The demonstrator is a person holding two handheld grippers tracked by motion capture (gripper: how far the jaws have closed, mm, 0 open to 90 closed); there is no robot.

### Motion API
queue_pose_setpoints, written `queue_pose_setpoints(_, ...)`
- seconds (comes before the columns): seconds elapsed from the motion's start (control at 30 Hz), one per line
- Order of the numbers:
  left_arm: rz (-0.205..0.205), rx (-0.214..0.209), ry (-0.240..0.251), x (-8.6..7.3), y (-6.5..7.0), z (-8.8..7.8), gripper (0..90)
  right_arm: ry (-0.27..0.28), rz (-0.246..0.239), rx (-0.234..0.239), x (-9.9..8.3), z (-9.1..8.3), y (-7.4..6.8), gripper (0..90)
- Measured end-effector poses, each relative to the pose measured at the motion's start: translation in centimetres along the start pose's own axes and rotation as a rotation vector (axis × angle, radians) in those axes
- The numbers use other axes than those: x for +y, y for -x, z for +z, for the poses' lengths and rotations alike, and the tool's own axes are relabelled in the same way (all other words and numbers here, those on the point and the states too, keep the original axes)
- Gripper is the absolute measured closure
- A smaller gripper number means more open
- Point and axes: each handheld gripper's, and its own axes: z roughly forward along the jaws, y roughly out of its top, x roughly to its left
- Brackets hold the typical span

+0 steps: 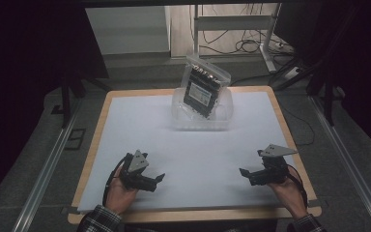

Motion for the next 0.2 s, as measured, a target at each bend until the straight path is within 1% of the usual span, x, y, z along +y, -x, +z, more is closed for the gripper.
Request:
queue_pose_setpoints(0.03, 0.000, 0.000, 0.001, 0.00, 0.00, 0.00, 3.5, -0.012, 0.010, 0.003, -0.23, 0.18, 0.16, 0.0)
queue_pose_setpoints(0.1, -0.002, -0.001, 0.001, 0.01, -0.02, 0.00, 3.5, -0.013, 0.016, 0.002, -0.28, 0.22, 0.24, 0.0)
queue_pose_setpoints(0.2, -0.002, -0.001, 0.001, 0.04, 0.00, 0.04, 3.5, -0.010, 0.041, -0.004, -0.33, 0.23, 0.43, 0.0)
